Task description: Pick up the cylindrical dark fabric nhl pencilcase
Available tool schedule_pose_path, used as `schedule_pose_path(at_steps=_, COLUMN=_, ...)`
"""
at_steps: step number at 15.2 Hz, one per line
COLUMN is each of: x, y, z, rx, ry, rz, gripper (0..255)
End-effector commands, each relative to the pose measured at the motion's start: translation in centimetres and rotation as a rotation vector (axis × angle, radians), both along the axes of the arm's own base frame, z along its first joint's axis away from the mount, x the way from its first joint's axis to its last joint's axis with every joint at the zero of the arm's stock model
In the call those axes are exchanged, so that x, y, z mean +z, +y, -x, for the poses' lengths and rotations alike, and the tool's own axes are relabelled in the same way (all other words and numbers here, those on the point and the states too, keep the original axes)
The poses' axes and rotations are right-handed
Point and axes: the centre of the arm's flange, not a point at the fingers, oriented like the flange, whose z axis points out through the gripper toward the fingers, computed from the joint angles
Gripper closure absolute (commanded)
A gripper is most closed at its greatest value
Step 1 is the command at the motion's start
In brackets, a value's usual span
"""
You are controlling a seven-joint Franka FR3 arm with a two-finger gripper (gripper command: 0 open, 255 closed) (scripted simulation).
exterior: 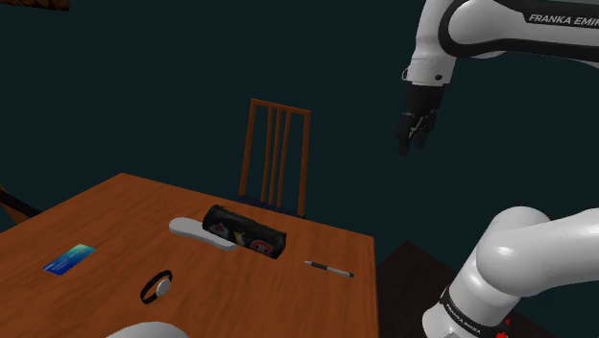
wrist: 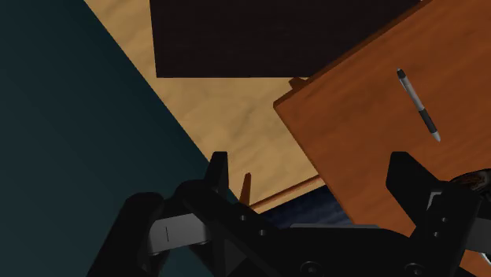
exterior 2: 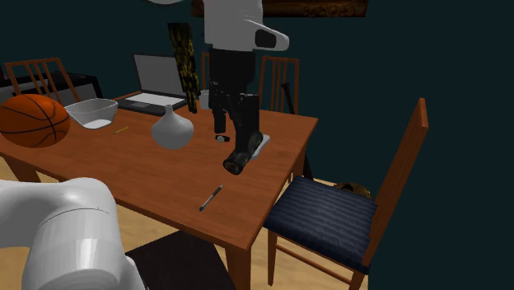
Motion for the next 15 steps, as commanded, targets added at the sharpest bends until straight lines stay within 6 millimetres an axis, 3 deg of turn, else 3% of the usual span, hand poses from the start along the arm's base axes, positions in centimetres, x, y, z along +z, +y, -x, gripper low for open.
schedule_pose_path(at_steps=1, x=0.0, y=0.0, z=0.0, rx=0.0, ry=0.0, rz=0.0, gripper=0)
schedule_pose_path(at_steps=15, x=-9.8, y=9.9, z=-9.9, rx=0.212, ry=-0.047, rz=-0.122, gripper=0)
